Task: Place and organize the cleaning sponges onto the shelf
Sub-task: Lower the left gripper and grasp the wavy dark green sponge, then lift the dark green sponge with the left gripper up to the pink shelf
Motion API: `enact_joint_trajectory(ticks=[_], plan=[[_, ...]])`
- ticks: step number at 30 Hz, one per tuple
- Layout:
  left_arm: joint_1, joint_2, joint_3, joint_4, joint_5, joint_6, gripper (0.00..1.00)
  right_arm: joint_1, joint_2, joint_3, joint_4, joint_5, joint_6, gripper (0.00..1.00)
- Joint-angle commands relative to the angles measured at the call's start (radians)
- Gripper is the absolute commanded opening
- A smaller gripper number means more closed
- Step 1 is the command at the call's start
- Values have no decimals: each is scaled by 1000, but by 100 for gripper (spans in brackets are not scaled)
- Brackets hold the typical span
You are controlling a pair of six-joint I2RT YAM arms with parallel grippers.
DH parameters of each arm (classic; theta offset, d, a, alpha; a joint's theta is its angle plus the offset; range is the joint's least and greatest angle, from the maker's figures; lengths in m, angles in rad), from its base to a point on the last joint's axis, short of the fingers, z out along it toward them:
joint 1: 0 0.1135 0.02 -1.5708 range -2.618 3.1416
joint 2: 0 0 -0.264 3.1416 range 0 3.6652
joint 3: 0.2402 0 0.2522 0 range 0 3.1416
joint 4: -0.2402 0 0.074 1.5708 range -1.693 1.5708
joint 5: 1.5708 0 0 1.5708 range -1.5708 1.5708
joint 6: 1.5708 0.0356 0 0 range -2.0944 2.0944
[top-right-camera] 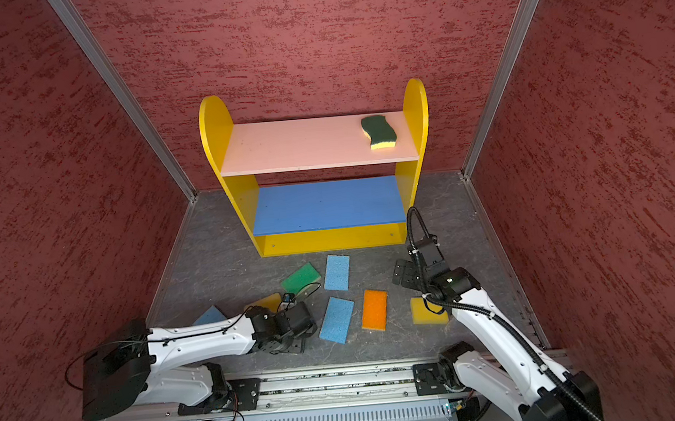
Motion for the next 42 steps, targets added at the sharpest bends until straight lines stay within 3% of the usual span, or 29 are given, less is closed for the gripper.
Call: enact_joint_trajectory(ticks=[1, 11, 18, 29, 42], plan=[[-5, -24, 11, -63, -15, -13, 60, -5, 2, 6, 15, 10, 7, 99], [-5, -142, 193, -271, -100, 42, 60, -5, -3, 15, 35, 3, -4, 99], [2, -135, 393, -446, -186, 110, 60, -5, 1, 36, 43, 2, -21, 99], [138, -103, 751, -587, -177, 324, 57, -5, -1, 78, 45, 19, -33, 99], [227, 3, 1152, -597, -182, 510, 58, -5, 11, 84, 83, -1, -42, 99]])
